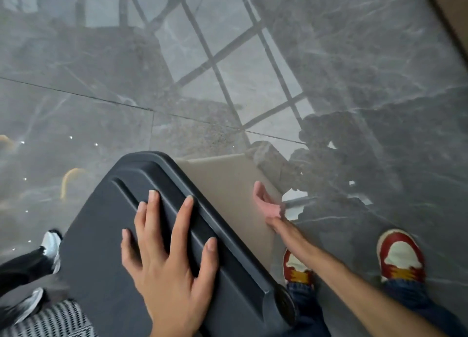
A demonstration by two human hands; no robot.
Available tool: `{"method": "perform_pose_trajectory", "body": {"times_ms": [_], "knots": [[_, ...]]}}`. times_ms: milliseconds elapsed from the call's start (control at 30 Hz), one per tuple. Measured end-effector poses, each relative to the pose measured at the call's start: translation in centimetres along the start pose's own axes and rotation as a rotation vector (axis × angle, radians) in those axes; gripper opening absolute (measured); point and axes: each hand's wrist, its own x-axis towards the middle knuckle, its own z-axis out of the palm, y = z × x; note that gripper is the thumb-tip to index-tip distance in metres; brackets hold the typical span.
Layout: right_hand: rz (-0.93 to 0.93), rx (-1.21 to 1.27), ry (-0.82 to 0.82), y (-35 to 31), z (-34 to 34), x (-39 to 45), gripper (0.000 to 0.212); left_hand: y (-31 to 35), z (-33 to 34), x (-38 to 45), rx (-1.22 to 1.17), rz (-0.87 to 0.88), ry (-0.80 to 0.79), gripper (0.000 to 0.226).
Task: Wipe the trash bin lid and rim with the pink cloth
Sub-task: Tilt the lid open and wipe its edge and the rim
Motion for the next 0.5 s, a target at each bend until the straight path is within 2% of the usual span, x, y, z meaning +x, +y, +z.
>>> {"method": "perform_pose_trajectory", "body": {"times_ms": [100, 167, 233, 333, 400, 500], "knots": [[-0.046, 0.046, -0.118, -1.2, 0.0, -5.5, 0.037, -0.2, 0.1, 0.0, 0.015, 0.005, -0.011, 0.06], [-0.176, 0.114, -0.306, -3.1, 0.1, -7.7, 0.043, -0.2, 0.1, 0.0, 0.016, 0.013, -0.007, 0.059], [-0.297, 0.112, -0.413, -5.4, 0.9, -8.3, 0.051, -0.2, 0.1, 0.0, 0.008, 0.011, 0.001, 0.058], [-0.462, 0.042, -0.425, -9.1, 3.2, -5.8, 0.059, -0.3, 0.1, 0.1, -0.015, 0.025, 0.042, 0.058], [-0.549, -0.029, -0.433, -11.2, 4.8, -2.9, 0.056, -0.4, 0.3, 0.3, -0.014, 0.037, 0.05, 0.058], [-0.333, 0.093, -0.273, -13.2, 5.4, 2.7, 0.044, -0.4, 0.4, 0.5, -0.014, 0.022, 0.039, 0.058]]}}
